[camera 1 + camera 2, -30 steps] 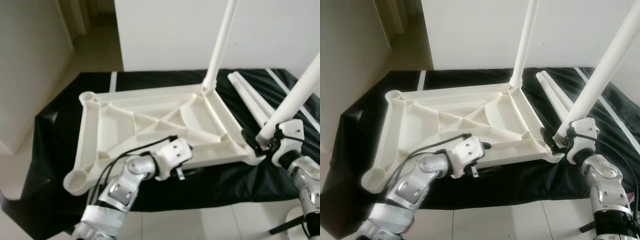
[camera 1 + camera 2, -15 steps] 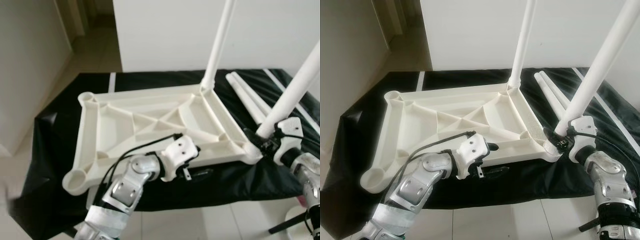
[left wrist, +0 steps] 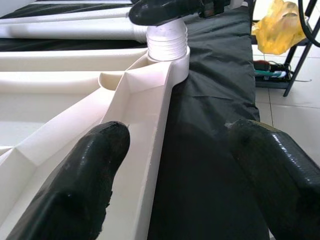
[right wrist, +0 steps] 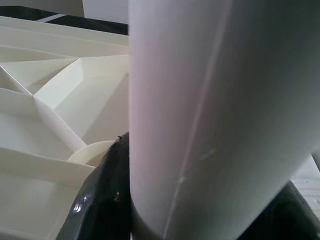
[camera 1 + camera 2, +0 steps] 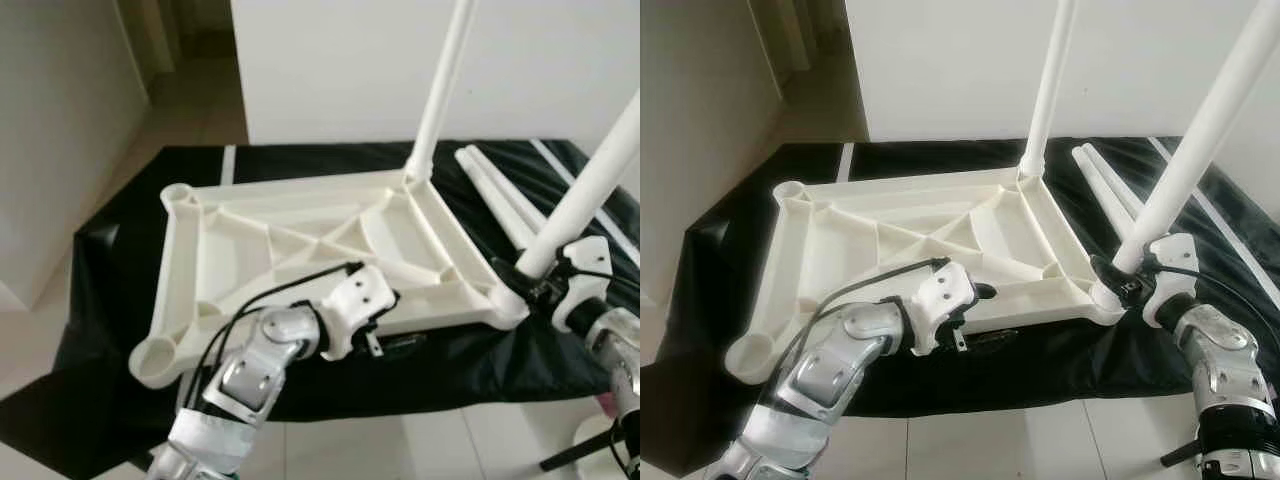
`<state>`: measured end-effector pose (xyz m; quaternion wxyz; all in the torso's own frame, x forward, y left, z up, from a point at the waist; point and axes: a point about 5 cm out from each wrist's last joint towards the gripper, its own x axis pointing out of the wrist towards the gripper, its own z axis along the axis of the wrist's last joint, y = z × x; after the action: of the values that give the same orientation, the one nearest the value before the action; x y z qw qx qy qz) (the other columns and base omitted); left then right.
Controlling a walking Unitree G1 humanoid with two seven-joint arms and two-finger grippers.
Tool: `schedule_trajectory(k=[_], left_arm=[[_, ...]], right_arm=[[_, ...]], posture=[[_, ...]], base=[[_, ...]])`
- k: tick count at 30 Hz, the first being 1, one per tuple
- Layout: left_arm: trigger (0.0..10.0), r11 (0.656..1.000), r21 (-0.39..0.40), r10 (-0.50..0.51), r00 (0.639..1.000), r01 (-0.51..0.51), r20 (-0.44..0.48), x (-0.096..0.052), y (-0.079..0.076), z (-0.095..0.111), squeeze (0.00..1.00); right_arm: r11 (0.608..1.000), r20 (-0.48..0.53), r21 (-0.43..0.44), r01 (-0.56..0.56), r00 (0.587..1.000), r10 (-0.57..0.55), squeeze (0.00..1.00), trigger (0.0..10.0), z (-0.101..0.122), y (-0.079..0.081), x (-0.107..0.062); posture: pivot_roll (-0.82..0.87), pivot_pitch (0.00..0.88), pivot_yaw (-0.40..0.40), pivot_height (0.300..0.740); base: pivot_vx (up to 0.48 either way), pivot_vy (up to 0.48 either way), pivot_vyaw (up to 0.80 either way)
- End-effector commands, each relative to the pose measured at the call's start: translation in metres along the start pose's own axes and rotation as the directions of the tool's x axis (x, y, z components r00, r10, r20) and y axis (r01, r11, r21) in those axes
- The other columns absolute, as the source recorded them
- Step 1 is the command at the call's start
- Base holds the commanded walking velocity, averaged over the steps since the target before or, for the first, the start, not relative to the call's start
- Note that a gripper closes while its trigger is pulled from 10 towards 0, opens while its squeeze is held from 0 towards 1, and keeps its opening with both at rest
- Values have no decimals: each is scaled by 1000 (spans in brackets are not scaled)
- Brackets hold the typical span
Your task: Building children table
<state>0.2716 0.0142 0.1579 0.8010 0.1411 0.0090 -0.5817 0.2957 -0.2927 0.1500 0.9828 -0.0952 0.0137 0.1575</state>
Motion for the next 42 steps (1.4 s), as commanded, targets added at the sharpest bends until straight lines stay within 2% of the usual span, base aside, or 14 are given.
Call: schedule_trajectory(k=[1, 5, 6, 9, 19, 20, 21, 23, 24, 25, 29, 38, 39, 42], left_arm=[[10000, 1000, 2, 11, 1000, -11, 10, -1, 3, 4, 0], [10000, 1000, 1, 10, 1000, -10, 8, -1, 2, 5, 0], [10000, 1000, -3, 4, 1000, -4, 7, 0, -1, 4, 0], [10000, 1000, -8, 1, 1000, -1, 8, 0, -3, 4, 0], [10000, 1000, -15, 12, 1000, -12, 2, -2, 1, 2, 0], [10000, 1000, -14, 17, 1000, -17, 1, -3, 2, 1, 0], [10000, 1000, -14, 17, 1000, -17, 1, -3, 2, 1, 0], [10000, 999, -19, 35, 999, -35, 3, -4, 6, 1, 0], [10000, 999, -19, 35, 999, -35, 3, -4, 6, 1, 0], [10000, 999, -20, 41, 999, -41, 4, -4, 7, 1, 0], [10000, 999, -21, 45, 999, -45, 2, -5, 7, 1, 0], [10000, 999, -17, 41, 999, -41, -2, -4, 7, 0, 0], [10000, 999, -15, 43, 999, -43, -3, -5, 8, 1, 0], [10000, 999, -13, 47, 999, -47, -5, -6, 10, 1, 0]], right_arm=[[999, -63, 46, 13, 998, -10, 0, 10000, -17, 6, -3], [994, -67, 68, 89, 994, -85, 0, 10000, -20, 10, 0], [972, -71, 93, 213, 976, -207, 0, 10000, -21, 19, 6], [959, -70, 130, 252, 967, -244, 0, 10000, -21, 24, 8], [841, -149, 227, 491, 871, -468, 0, 10000, -22, 54, 20], [810, -164, 222, 542, 840, -517, 0, 10000, -21, 59, 21], [810, -164, 222, 542, 840, -517, 0, 10000, -21, 59, 21], [693, -212, 270, 668, 744, -634, 0, 10000, -18, 87, 27], [693, -212, 270, 668, 744, -634, 0, 10000, -18, 87, 27], [651, -238, 324, 687, 725, -646, 0, 10000, -16, 103, 33], [627, -256, 377, 681, 728, -636, 0, 10000, -12, 122, 41], [643, -223, 363, 674, 733, -642, 0, 10000, -4, 119, 38], [662, -193, 385, 643, 758, -623, 1000, 10000, 0, 119, 38], [697, -134, 391, 601, 787, -603, 1000, 10000, 6, 117, 37]], posture=[[19, 0, 0, 740], [20, 0, -3, 740], [23, 0, -14, 740], [24, 0, -16, 740], [23, 0, -26, 740], [20, 0, -31, 740], [20, 0, -31, 740], [19, 0, -34, 740], [19, 0, -34, 740], [21, 0, -33, 740], [19, 0, -28, 740], [17, 0, -24, 740], [21, 0, -23, 740], [23, 0, -24, 740]], base=[[0, 0, 0], [0, 0, 0], [0, 0, 0], [0, 0, 0], [0, 0, 0], [0, 0, 0], [0, 0, 0], [0, 0, 0], [0, 0, 0], [0, 0, 0], [0, 0, 0], [0, 0, 0], [0, 0, 0], [0, 0, 0]])
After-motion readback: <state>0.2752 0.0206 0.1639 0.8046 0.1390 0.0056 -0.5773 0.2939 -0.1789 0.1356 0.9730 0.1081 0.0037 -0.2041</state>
